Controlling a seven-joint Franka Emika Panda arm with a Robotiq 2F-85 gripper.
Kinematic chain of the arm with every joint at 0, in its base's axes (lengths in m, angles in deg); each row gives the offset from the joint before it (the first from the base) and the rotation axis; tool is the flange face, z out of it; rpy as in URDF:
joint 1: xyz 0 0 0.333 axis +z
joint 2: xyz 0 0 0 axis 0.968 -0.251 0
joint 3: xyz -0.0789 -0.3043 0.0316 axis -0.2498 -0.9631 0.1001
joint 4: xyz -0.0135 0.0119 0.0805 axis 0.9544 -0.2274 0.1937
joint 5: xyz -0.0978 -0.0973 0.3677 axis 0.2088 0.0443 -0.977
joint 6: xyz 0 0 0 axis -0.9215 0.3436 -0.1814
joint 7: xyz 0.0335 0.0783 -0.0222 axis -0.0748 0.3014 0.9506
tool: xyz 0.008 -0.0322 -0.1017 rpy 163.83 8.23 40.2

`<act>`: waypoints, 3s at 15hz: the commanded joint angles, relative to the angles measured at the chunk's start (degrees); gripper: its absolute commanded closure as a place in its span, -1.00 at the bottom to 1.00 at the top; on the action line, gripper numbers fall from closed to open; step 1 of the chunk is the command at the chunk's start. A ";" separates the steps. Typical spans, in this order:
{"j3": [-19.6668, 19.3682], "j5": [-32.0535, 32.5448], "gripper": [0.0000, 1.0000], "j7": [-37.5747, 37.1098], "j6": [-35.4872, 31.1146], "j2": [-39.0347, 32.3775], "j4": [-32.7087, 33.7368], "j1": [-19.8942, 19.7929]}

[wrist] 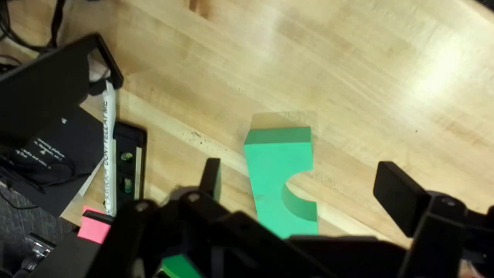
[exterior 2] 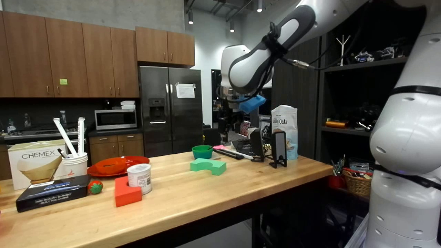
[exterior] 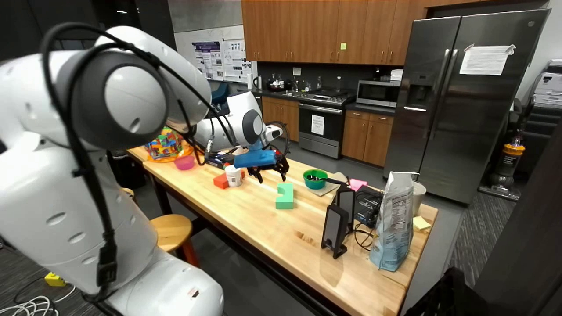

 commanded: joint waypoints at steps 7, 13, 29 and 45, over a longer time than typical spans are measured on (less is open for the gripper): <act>-3.67 3.81 -1.00 -2.12 5.78 -20.31 17.01 0.18; -5.39 1.17 -1.00 -1.40 5.32 -22.61 17.42 0.06; -4.77 -13.56 -1.00 11.29 -1.66 -24.58 14.83 -0.50; -3.39 -23.23 -1.00 18.67 -5.73 -29.00 15.92 -2.74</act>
